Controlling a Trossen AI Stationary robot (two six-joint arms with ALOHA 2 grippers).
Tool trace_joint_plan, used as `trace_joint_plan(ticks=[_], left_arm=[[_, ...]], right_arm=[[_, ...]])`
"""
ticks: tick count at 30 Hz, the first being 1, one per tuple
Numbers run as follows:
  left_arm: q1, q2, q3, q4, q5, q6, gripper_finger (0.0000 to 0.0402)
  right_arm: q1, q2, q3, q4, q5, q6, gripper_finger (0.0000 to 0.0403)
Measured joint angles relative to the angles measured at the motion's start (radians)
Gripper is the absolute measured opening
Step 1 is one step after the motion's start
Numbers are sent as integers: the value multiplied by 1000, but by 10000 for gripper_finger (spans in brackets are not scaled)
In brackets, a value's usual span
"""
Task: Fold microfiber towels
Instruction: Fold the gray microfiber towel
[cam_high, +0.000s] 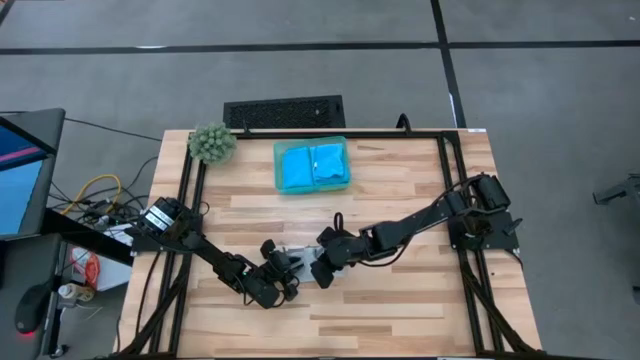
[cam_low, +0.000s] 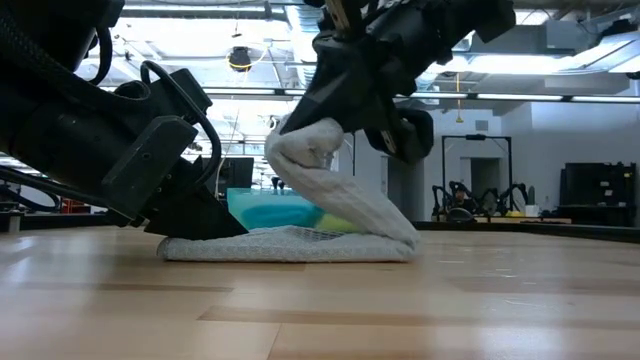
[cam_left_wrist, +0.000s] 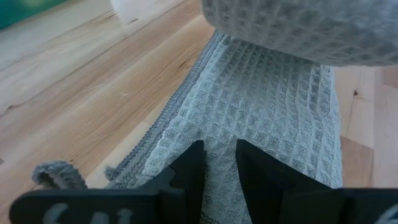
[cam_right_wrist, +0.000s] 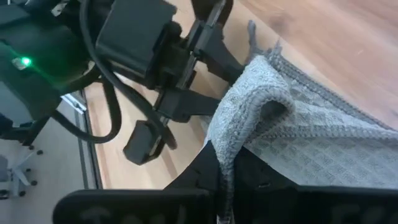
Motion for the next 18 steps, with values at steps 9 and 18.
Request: trace_joint_plan(ticks=[9, 18], left_arm=[[1, 0, 0, 4, -2, 0, 87], [2, -1, 0, 5, 8, 0, 87]], right_arm=[[0, 31, -3, 28, -17, -7, 39], [0, 63, 0, 114, -28, -41, 53]])
